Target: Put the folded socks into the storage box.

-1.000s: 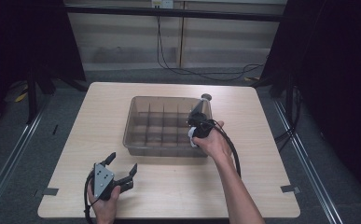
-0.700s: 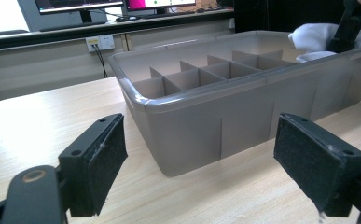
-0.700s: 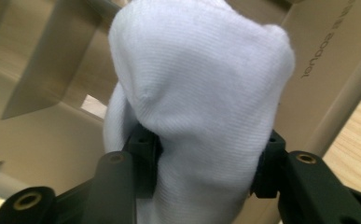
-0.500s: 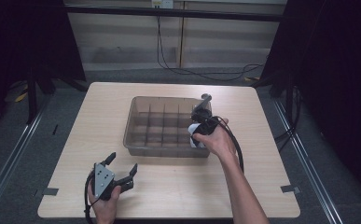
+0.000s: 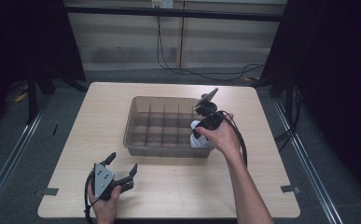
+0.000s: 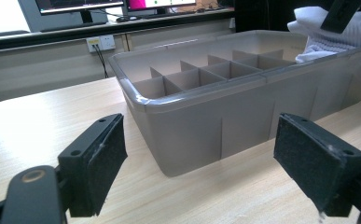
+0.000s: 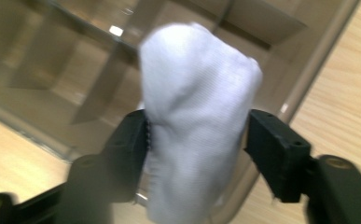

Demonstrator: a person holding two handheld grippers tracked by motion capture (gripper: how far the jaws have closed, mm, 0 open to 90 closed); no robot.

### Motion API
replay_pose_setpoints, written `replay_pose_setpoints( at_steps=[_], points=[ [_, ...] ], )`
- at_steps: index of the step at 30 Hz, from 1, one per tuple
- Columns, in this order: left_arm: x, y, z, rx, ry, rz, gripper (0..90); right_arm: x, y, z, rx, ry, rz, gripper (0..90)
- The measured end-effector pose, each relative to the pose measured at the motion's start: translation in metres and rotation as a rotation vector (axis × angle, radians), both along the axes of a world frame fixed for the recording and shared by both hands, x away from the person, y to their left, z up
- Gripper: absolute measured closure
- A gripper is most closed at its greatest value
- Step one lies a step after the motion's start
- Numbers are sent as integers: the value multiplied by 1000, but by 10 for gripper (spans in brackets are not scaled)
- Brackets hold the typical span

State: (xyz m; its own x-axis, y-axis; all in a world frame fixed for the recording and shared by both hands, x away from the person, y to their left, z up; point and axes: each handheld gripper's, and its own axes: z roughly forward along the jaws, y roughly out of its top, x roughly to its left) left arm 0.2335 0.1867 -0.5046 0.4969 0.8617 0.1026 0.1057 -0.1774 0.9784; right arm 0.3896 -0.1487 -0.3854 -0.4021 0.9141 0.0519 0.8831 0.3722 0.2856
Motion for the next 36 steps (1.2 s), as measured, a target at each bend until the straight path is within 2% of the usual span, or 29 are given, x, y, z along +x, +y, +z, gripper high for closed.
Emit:
replay_pose_setpoints(
  at_steps=[6, 9, 11, 13, 14, 19, 22, 24, 27, 31, 36],
  points=[
    [0, 0, 0, 2, 0, -3, 165, 0, 2, 7, 31, -24, 12, 405],
    [0, 0, 0, 2, -1, -3, 165, 1, 1, 6, 41, -23, 14, 518],
    [0, 0, 0, 1, 0, -4, 165, 2, 3, -1, 19, 0, 10, 670],
    [0, 0, 0, 3, -1, -3, 165, 2, 4, -8, 18, 29, 28, 726],
    [0, 0, 0, 3, -1, -3, 165, 2, 3, -10, 23, 30, 26, 738],
    [0, -1, 0, -1, -5, -1, 165, 1, 3, -18, -29, 65, 18, 726],
    [0, -1, 0, -1, 0, -5, 166, 1, 3, -36, -64, 105, 19, 706],
    [0, -1, 0, 4, 2, -3, 166, 0, 0, -40, -47, 102, 11, 709],
    [0, -1, 0, 5, 0, -3, 166, 1, -4, -42, -25, 126, 2, 727],
    [0, -1, 0, 5, 1, -4, 166, 5, 2, -51, -69, 147, -6, 746],
    [0, -1, 0, 5, 1, -5, 167, 6, 5, -54, -82, 147, -13, 752]
  ],
)
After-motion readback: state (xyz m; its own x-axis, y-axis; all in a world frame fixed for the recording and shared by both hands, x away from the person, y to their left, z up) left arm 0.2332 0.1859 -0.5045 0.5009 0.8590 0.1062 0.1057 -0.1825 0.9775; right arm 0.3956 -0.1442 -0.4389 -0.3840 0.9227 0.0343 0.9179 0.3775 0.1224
